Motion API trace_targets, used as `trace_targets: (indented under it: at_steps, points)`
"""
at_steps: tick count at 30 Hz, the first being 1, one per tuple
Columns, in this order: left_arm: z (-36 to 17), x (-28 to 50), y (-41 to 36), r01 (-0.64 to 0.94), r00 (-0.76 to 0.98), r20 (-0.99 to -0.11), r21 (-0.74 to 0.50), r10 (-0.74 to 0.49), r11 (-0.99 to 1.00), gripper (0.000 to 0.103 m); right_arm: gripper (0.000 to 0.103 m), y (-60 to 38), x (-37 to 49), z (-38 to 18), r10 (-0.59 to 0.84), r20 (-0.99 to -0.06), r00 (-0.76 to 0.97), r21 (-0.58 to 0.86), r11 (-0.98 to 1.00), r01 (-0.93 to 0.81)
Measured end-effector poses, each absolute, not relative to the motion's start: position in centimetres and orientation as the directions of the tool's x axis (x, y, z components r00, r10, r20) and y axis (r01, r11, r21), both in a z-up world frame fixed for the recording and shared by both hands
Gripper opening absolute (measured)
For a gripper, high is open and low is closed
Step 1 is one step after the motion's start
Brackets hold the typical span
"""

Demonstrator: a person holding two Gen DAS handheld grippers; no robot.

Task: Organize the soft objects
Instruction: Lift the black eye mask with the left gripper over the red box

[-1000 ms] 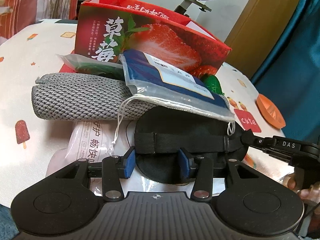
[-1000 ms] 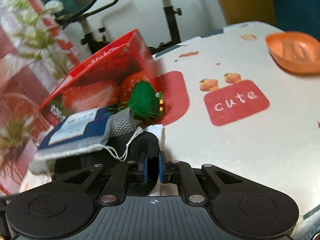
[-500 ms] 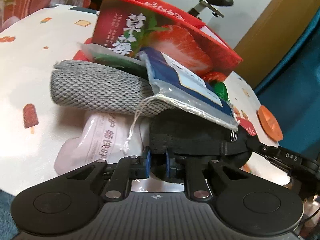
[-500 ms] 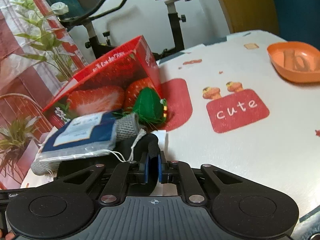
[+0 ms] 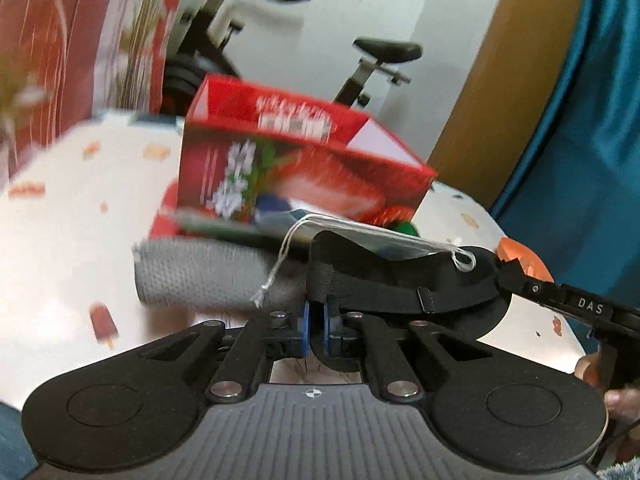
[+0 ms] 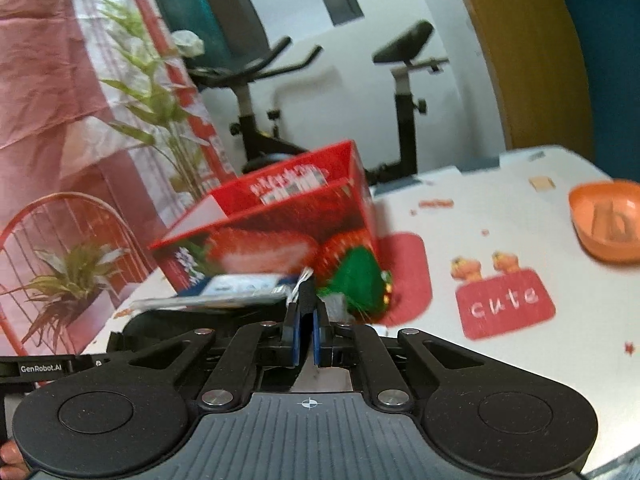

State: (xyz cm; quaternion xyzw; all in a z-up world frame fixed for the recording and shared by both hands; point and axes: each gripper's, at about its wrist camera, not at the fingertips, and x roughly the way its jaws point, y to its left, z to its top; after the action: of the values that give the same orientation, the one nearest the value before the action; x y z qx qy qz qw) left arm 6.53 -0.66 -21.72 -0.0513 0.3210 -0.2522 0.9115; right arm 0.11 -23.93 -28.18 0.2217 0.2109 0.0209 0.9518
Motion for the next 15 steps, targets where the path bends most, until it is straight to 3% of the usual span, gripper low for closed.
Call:
trace_targets:
  at_steps: [15]
  points:
    - [-19.7,4.7,-0.8,0.443,0.753,-0.455,-0.183,-0.475,0.878,0.007,0.006,-23.3,-1.1,-26.3,0.103,-0.316,0.943,0.381,0.924,0.027]
